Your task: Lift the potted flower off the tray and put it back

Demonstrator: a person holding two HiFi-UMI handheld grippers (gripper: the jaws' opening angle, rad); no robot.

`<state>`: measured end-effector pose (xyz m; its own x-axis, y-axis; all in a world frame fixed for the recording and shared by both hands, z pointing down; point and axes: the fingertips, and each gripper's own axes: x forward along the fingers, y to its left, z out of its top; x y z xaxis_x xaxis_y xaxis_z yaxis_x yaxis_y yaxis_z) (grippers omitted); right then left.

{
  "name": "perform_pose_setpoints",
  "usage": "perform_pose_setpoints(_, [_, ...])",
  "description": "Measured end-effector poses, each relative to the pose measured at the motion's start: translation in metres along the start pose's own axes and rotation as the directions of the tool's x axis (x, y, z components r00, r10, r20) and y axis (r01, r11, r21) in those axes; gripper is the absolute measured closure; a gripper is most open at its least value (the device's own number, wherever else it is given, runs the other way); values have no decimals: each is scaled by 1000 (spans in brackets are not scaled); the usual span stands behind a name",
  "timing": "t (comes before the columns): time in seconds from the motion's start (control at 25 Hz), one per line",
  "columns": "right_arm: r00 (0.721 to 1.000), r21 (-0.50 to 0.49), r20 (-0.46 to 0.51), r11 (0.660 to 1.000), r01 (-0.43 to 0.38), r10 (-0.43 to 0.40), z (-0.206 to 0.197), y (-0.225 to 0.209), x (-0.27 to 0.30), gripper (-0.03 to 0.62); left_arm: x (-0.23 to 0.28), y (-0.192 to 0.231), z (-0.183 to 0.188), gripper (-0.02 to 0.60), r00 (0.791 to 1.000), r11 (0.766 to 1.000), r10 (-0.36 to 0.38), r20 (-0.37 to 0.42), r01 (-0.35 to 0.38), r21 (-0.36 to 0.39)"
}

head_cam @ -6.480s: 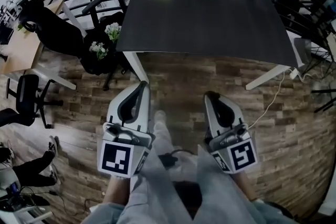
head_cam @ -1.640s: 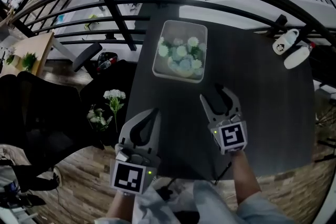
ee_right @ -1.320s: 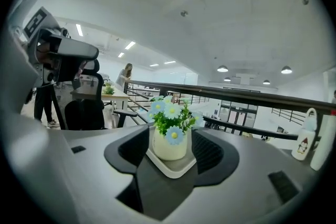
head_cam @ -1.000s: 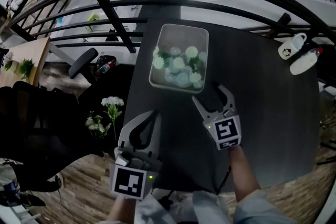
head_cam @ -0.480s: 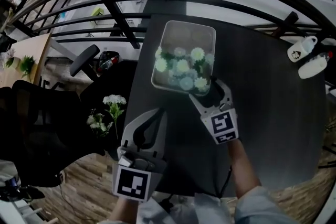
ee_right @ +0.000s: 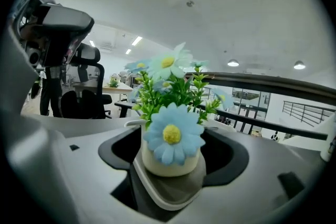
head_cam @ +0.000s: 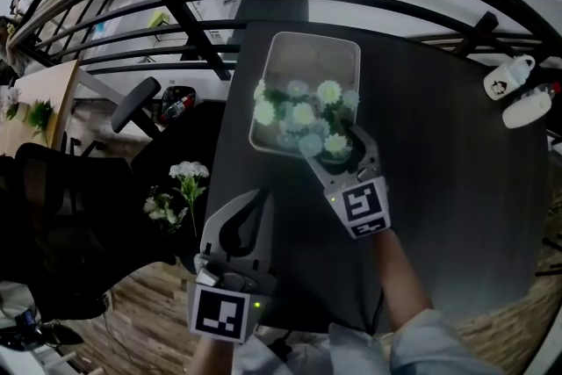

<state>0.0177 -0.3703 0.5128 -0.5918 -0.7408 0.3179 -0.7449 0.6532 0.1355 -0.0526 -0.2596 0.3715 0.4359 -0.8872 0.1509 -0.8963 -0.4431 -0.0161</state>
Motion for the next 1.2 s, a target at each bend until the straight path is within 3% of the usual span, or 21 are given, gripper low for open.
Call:
perform_pose_setpoints(0.52, [997,-28,61,999,-38,40,23,2,26,266,-4,2,-15,583,1000,1000,12,-27,-13,-16])
perform_pose_setpoints(0.84, [992,36,103,997,-74,70,26,4,28,348,-4,-1,-16,583,999,1000,23,-33,-23,-13])
perform_pose_setpoints(0.88, [991,59,112,995,-79,72,26,3,27,407,-4,-2,-16,583,999,1000,24,-34,-24,-12])
perform_pose_setpoints(0.92, [990,72,117,994,-85,76,26,2,27,408,-4,-2,-17,583,999,1000,25,-35,-25,-12])
perform_pose_setpoints(1.2, [992,-9,106,997,-74,75,27,3,28,440,-1,-6,-18,583,999,1000,22,-38,-23,-7])
